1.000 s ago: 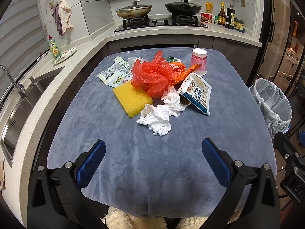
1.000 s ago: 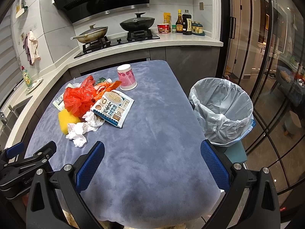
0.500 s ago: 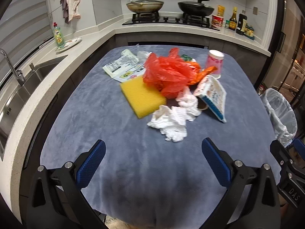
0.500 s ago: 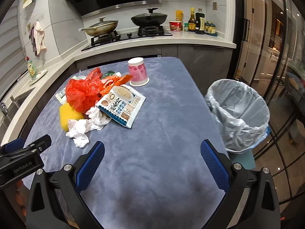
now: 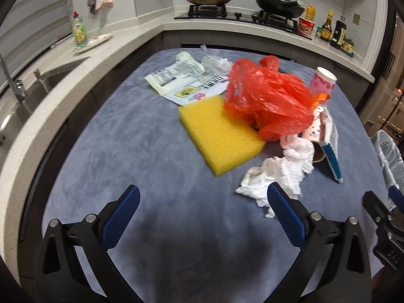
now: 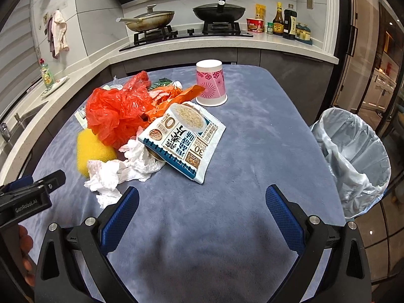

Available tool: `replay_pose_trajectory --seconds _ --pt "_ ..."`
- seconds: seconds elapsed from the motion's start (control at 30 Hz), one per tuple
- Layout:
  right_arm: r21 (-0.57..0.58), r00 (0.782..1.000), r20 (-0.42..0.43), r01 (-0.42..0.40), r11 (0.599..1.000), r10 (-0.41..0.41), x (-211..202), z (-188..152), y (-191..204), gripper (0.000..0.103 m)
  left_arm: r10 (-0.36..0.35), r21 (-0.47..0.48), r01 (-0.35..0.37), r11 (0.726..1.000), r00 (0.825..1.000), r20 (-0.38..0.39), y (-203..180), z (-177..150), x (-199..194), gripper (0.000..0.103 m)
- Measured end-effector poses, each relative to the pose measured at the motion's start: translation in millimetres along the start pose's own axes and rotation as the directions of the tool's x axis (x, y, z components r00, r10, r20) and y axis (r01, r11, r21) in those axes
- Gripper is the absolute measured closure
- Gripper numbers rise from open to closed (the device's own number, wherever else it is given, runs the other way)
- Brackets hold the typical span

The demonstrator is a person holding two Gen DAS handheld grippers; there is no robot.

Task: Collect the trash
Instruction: 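Grasp the white tissue with the left tool while the right tool grasps the snack packet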

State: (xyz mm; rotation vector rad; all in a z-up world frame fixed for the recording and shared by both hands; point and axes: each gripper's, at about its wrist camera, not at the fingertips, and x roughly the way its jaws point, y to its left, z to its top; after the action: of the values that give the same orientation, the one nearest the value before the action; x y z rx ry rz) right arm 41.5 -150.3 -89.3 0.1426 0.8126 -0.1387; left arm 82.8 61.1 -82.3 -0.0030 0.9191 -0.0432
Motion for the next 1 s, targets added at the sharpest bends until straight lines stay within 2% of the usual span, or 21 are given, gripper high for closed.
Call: replay_pose_trajectory --seconds 0.2,0.3,0.47,0.57,0.63,0.7,0.77,0.83,0.93,1.0 --pt "0.008 1.0 -0.018 0.019 1.0 -0.019 11 5 -5 0.007 -0.089 0.042 0.09 0.995 0.996 -0.032 -27 0 23 0.007" --pt "0.015 0.999 -0.025 0.028 1.0 -0.027 17 9 -8 0.007 -0.106 0.053 0.108 0.993 0.993 -0.048 -37 1 36 0.007" --pt "0.007 0.999 -0.046 0.022 1.0 -0.022 32 12 -7 0.014 -0.127 0.061 0.13 0.99 0.99 -0.056 -43 0 53 0.008" --pt "-0.003 0.999 -0.052 0.008 1.0 -0.008 41 14 -3 0.018 -0.154 0.052 0.158 0.986 0.985 -0.078 -43 1 60 0.025" --pt "-0.016 0.999 -0.054 -0.001 1.0 0.001 48 16 1 0.022 -0.189 0.026 0.193 0.981 0.976 -0.112 -39 0 65 0.042" --pt "-0.031 0.998 -0.057 -0.015 0.999 0.013 56 18 6 0.027 -0.199 0.01 0.202 0.979 0.973 -0.119 -36 -1 66 0.049" --pt "-0.046 0.998 -0.06 -0.026 0.999 0.023 65 20 11 0.034 -0.197 0.02 0.201 0.979 0.973 -0.117 -35 -2 65 0.061" --pt "-0.061 0.998 -0.065 -0.032 0.998 0.028 72 22 17 0.04 -0.219 0.018 0.223 0.975 0.967 -0.128 -32 -2 63 0.081" --pt "-0.085 0.997 -0.065 -0.037 0.996 0.031 82 26 23 0.05 -0.231 0.024 0.235 0.972 0.964 -0.129 -30 -1 59 0.088" --pt "-0.097 0.997 -0.064 -0.044 0.994 0.038 86 27 25 0.054 -0.226 0.039 0.232 0.972 0.967 -0.12 -30 -1 53 0.088"
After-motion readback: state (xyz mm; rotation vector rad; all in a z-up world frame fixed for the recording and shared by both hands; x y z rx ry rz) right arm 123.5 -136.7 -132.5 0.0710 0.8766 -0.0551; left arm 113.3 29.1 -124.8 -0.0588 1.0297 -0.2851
